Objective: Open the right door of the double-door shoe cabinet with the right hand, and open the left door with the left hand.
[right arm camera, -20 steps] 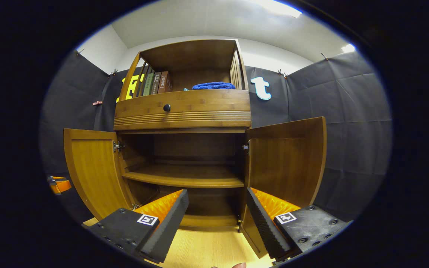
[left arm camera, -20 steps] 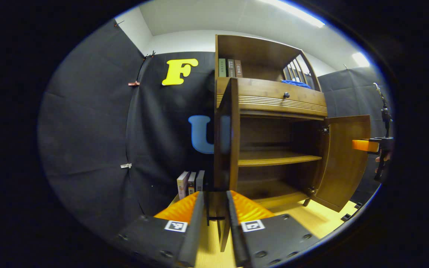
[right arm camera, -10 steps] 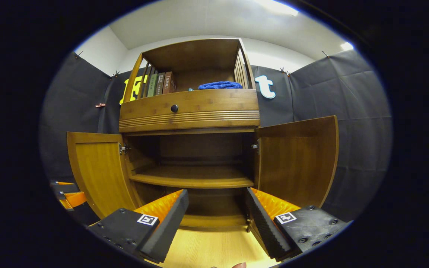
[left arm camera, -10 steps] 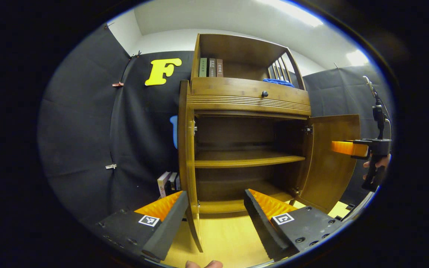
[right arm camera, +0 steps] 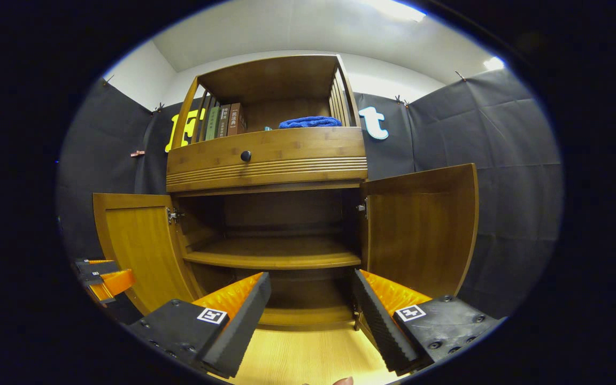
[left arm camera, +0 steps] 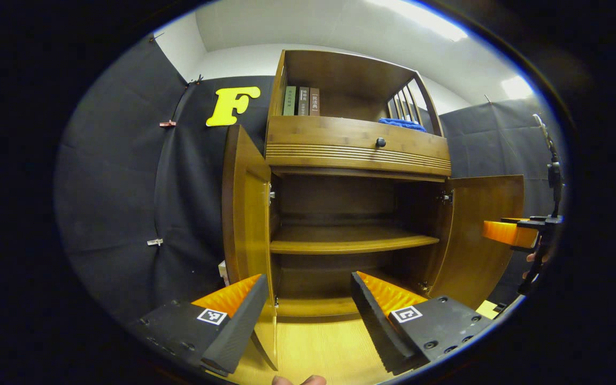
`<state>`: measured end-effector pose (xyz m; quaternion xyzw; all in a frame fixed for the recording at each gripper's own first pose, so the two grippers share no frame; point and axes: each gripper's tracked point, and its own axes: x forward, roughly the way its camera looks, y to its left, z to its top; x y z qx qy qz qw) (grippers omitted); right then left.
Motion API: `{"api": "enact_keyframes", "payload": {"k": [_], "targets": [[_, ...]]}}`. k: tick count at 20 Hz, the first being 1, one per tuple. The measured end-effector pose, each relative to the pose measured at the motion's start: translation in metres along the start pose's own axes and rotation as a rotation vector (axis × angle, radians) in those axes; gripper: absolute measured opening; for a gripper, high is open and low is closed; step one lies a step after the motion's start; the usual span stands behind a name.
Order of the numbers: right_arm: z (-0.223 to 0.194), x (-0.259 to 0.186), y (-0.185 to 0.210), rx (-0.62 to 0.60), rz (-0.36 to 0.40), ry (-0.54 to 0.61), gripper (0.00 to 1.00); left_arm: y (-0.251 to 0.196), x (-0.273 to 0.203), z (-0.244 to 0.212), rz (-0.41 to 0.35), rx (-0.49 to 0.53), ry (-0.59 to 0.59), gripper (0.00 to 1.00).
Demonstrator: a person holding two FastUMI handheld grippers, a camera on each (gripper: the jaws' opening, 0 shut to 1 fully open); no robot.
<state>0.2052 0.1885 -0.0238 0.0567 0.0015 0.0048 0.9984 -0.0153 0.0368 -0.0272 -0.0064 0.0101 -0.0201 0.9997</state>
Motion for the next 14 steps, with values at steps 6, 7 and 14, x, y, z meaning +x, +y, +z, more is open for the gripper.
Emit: {"api": "enact_keyframes", "payload": {"k": [6,7,14], "targets": [[0.005,-0.001,-0.004,-0.005,-0.018,-0.005,1.0,-0.006,0.009,0.007,-0.002,0.0,-0.008,0.96],[0.005,-0.002,-0.004,-0.008,-0.02,-0.008,0.97,-0.006,0.011,0.009,-0.001,0.002,-0.011,0.96],[0.006,-0.001,0.001,-0.011,-0.015,-0.008,0.98,-0.005,0.015,0.014,0.003,-0.008,-0.022,0.95]]}}
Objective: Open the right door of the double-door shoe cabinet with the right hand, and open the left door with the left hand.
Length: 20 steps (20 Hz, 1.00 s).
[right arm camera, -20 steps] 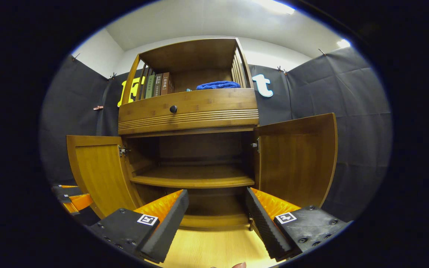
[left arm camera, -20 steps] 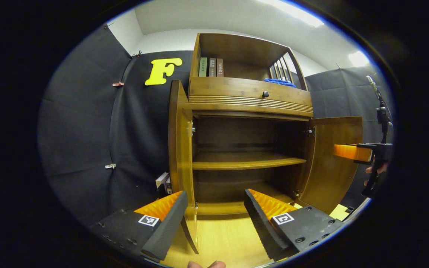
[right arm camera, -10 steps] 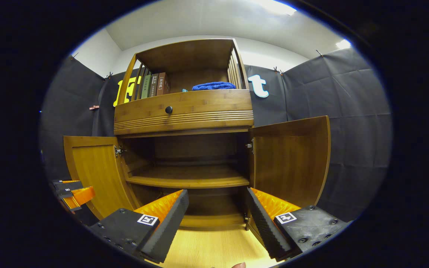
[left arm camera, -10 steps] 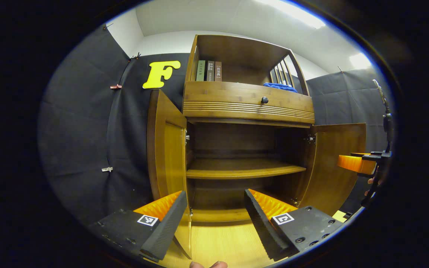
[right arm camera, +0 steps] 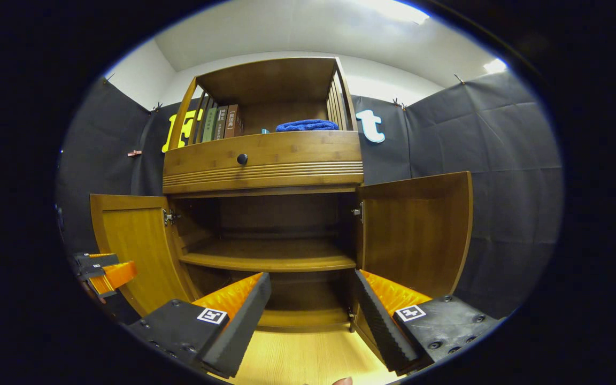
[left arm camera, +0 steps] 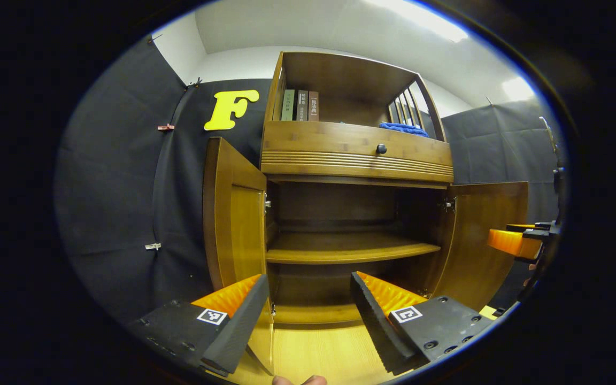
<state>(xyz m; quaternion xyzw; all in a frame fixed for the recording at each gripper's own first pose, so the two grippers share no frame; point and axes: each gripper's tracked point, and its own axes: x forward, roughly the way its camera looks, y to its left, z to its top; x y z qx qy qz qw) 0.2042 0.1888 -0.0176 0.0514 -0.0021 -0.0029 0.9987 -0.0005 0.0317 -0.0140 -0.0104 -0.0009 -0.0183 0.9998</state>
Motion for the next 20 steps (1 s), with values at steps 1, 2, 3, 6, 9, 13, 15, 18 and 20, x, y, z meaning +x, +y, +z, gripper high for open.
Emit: {"api": "enact_keyframes", "payload": {"k": [1,2,3,6,9,13,15,18,20], "targets": [[0.001,0.001,0.001,-0.005,-0.001,-0.003,0.94,0.0,0.001,0.0,-0.001,-0.003,0.0,0.95],[0.001,0.002,0.001,-0.014,-0.002,-0.004,0.94,0.001,0.002,-0.002,-0.001,-0.004,0.002,0.96],[0.001,0.003,0.001,-0.021,-0.001,-0.005,0.94,0.002,0.003,-0.002,0.001,-0.004,0.003,0.96],[0.001,0.007,0.003,-0.032,0.002,-0.006,0.98,0.0,0.008,0.0,-0.007,-0.006,-0.001,0.96],[0.001,0.011,0.004,-0.033,0.001,-0.004,0.98,-0.001,0.01,0.002,-0.011,0.017,-0.008,0.94],[0.0,0.015,0.007,-0.03,0.003,-0.003,0.94,-0.002,0.012,0.002,-0.022,0.019,-0.009,0.96],[0.0,0.017,0.008,-0.03,0.003,-0.004,0.94,-0.004,0.014,0.002,-0.025,0.017,-0.009,0.96],[0.003,0.018,0.009,-0.027,0.004,-0.011,0.94,-0.005,0.016,0.003,-0.027,0.019,-0.013,0.96],[0.005,0.018,0.01,-0.03,0.007,-0.015,0.94,-0.005,0.016,0.004,-0.026,0.014,-0.016,0.96]]}}
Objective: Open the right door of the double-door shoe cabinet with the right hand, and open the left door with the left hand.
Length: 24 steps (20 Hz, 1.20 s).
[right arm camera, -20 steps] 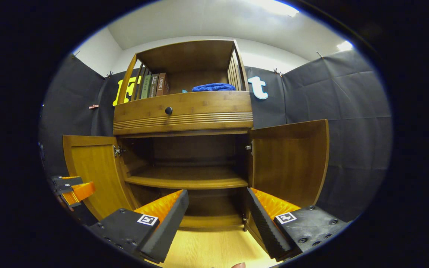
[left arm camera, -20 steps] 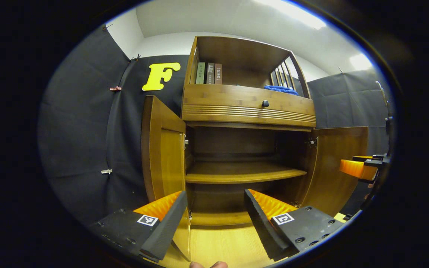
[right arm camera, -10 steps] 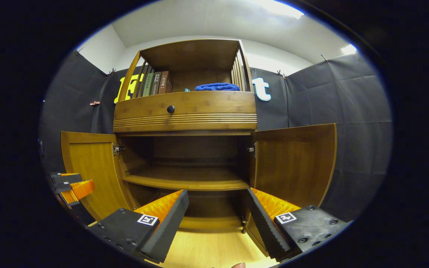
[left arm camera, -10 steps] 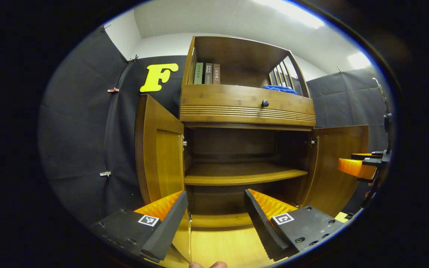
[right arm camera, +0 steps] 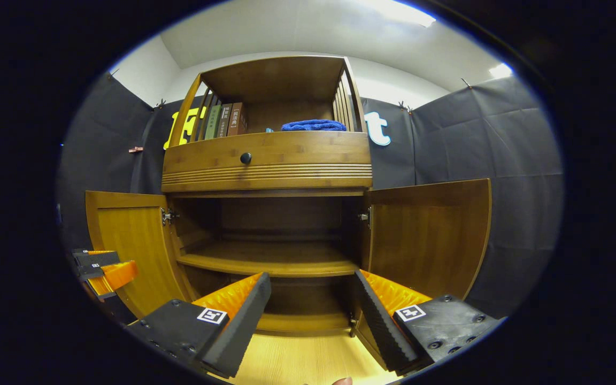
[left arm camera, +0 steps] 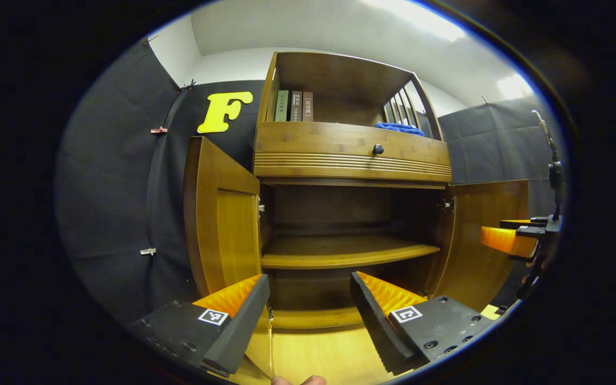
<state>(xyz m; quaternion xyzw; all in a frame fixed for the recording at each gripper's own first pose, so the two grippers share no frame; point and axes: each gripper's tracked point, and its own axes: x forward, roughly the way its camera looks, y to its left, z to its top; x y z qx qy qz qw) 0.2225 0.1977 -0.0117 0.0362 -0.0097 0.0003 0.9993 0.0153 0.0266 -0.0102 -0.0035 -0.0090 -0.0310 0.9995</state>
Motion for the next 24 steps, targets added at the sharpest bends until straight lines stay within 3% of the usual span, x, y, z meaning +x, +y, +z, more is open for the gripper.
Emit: {"api": "enact_keyframes", "payload": {"k": [3,6,9,10,13,17,18,24], "targets": [[-0.001,0.0023,-0.0007,-0.001,0.002,0.001,1.0,-0.0006,0.0026,-0.0012,0.004,-0.002,0.003,0.94],[-0.0023,0.0028,-0.0022,0.003,0.003,0.004,0.94,0.0004,0.0019,0.0003,0.015,-0.003,-0.002,0.96],[-0.0025,0.0039,-0.0039,0.006,0.004,0.003,0.94,0.0013,0.0012,-0.001,0.025,-0.001,0.0,0.96],[-0.0029,0.004,-0.0038,0.009,0.007,0.004,1.0,0.0017,0.0017,-0.0015,0.027,-0.002,0.001,0.96],[-0.0027,0.0039,-0.0014,0.003,0.011,0.001,0.94,0.0023,0.0016,-0.0013,0.032,-0.005,0.0,0.96],[-0.0024,0.0033,0.0011,0.005,0.014,-0.002,0.94,-0.0003,0.0017,-0.0006,0.033,-0.004,-0.004,0.93],[-0.0026,0.0033,0.0024,0.003,0.015,-0.002,0.94,-0.0003,0.0015,-0.0004,0.033,-0.003,-0.005,0.96],[0.0011,0.0034,0.0058,0.004,0.009,-0.012,0.94,-0.0036,0.0027,0.0026,0.027,-0.001,-0.013,0.96]]}}
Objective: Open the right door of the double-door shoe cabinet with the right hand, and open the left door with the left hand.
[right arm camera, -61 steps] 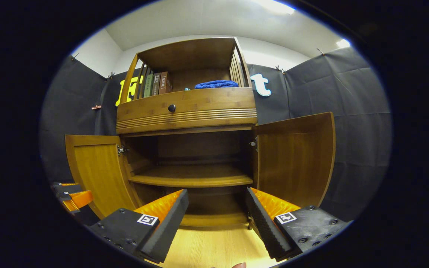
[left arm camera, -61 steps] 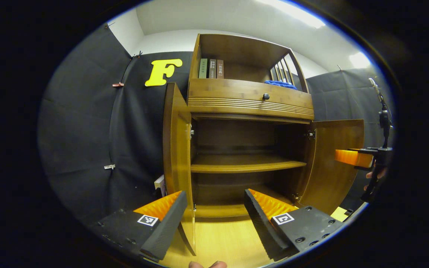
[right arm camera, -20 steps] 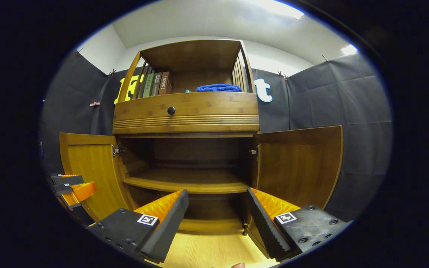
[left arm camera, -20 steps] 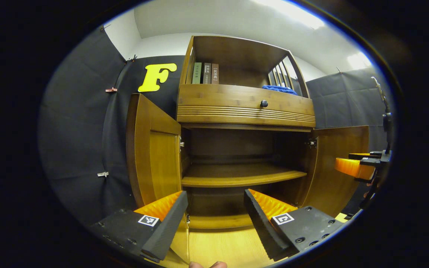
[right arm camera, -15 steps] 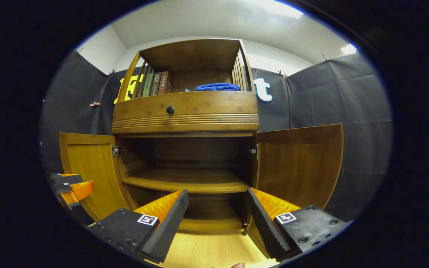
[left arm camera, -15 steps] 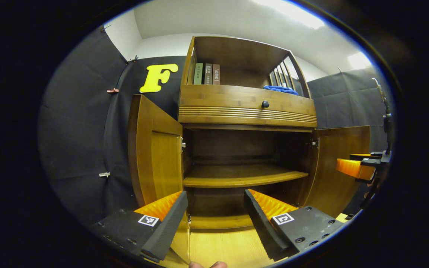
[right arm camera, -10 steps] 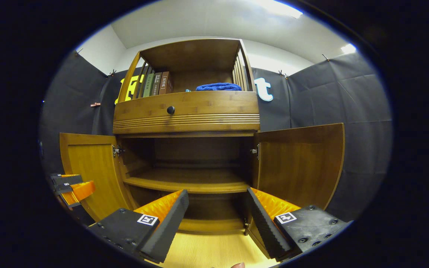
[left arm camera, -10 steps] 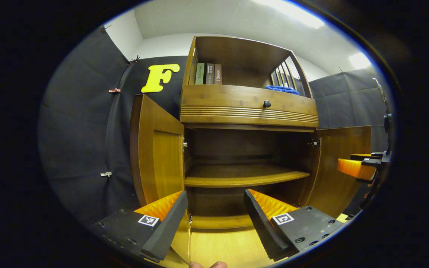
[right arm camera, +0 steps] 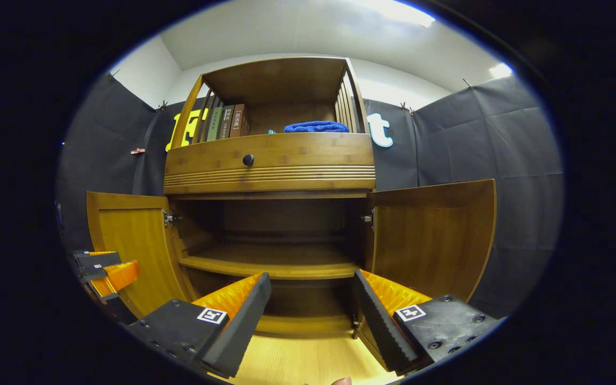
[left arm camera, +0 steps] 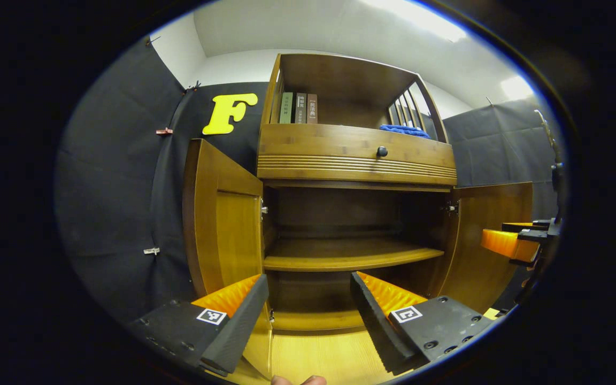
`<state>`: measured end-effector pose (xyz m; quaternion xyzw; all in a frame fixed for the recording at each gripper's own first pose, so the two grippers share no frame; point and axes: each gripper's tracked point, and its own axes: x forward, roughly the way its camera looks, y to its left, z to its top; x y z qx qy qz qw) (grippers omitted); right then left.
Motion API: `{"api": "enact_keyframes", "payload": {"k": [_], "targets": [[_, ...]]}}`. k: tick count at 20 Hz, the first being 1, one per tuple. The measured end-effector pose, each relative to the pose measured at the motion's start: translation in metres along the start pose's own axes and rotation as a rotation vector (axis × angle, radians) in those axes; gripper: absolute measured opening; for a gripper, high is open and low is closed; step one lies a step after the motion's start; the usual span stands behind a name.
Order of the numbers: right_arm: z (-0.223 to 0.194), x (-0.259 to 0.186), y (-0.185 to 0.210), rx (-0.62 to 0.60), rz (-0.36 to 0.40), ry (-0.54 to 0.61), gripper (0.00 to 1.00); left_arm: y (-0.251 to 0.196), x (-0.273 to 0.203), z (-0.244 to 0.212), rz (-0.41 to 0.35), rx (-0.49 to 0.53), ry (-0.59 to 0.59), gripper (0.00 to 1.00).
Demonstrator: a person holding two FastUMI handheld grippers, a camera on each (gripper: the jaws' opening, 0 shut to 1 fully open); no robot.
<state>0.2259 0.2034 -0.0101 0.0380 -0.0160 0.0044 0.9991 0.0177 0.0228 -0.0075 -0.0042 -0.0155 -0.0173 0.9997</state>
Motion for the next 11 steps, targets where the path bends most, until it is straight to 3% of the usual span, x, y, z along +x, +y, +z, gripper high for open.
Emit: {"api": "enact_keyframes", "payload": {"k": [2,3,11], "targets": [[0.0,-0.001,0.001,0.0,-0.001,-0.002,1.0,-0.001,0.0,-0.001,-0.003,0.006,0.002,0.96],[0.0,-0.001,0.003,0.0,0.001,-0.002,0.94,-0.002,0.0,0.0,-0.005,0.006,0.0,0.96],[0.001,-0.002,0.015,-0.024,0.014,-0.014,1.0,-0.007,-0.002,-0.009,-0.019,0.003,0.018,0.96]]}}
